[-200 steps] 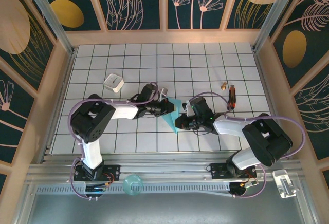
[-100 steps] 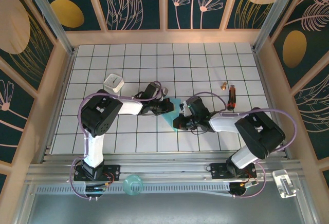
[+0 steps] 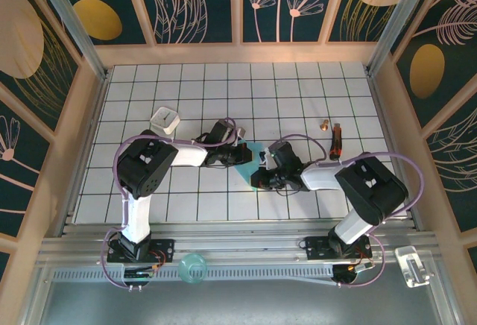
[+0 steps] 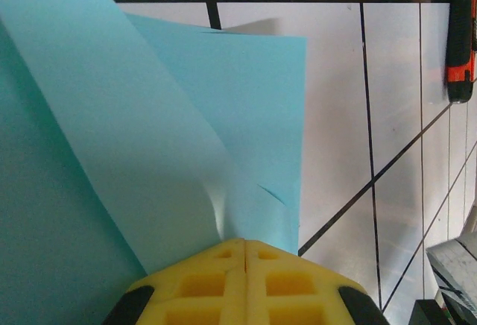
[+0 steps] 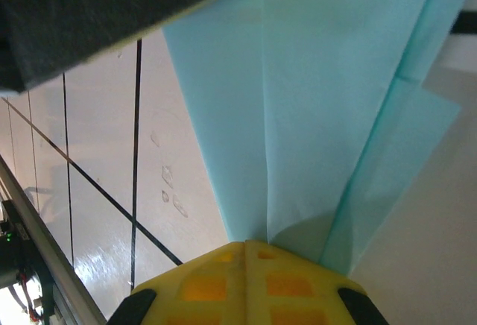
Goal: Fold a paper plane with a square sheet of paper (pick it up from the middle)
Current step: Fourth fold the wing at the center of the table.
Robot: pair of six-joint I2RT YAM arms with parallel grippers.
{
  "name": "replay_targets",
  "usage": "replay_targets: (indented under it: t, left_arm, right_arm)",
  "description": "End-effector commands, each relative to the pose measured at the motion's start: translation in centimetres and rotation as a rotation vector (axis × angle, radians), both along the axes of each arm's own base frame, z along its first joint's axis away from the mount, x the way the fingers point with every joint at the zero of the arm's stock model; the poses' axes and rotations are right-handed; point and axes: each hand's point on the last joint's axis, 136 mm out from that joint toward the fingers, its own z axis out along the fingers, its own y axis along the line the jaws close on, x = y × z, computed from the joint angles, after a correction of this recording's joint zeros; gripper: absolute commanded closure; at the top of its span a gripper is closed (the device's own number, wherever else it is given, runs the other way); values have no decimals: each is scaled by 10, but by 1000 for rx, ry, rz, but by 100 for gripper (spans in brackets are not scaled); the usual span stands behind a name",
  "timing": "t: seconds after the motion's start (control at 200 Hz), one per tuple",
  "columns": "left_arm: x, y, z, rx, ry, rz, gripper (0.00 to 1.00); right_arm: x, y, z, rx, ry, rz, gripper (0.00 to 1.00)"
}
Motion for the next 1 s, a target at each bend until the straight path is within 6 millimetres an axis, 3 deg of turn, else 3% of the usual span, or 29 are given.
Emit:
replay_targets:
  t: [0.0, 0.33, 0.42, 0.565, 0.711, 0.781, 0.901, 0.996]
  left_arm:
    - [-8, 33, -52, 194, 57, 39, 100]
    - [-6, 35, -53, 212, 47, 44, 100]
    - [-6, 34, -52, 204, 47, 44, 100]
    - [-3, 27, -43, 173, 44, 40, 100]
    - [4, 12, -14, 80, 17, 36, 100]
    - [10, 3, 8, 21, -6, 42, 93]
    - [19, -9, 47, -64, -54, 39, 78]
    - [22, -7, 65, -77, -90, 47, 70]
  right_arm:
    - [-42, -23, -26, -104, 124, 33, 100]
    - [-64, -26, -23, -105, 142, 62, 100]
    - [-53, -22, -6, -62, 97, 49, 100]
    - [-17, -19, 33, 40, -2, -8, 100]
    - [19, -34, 57, 97, -85, -149, 100]
    - [39, -49, 57, 69, -123, -251, 100]
    - [51, -52, 58, 48, -162, -322, 96]
    - [57, -48, 58, 25, -200, -346, 89]
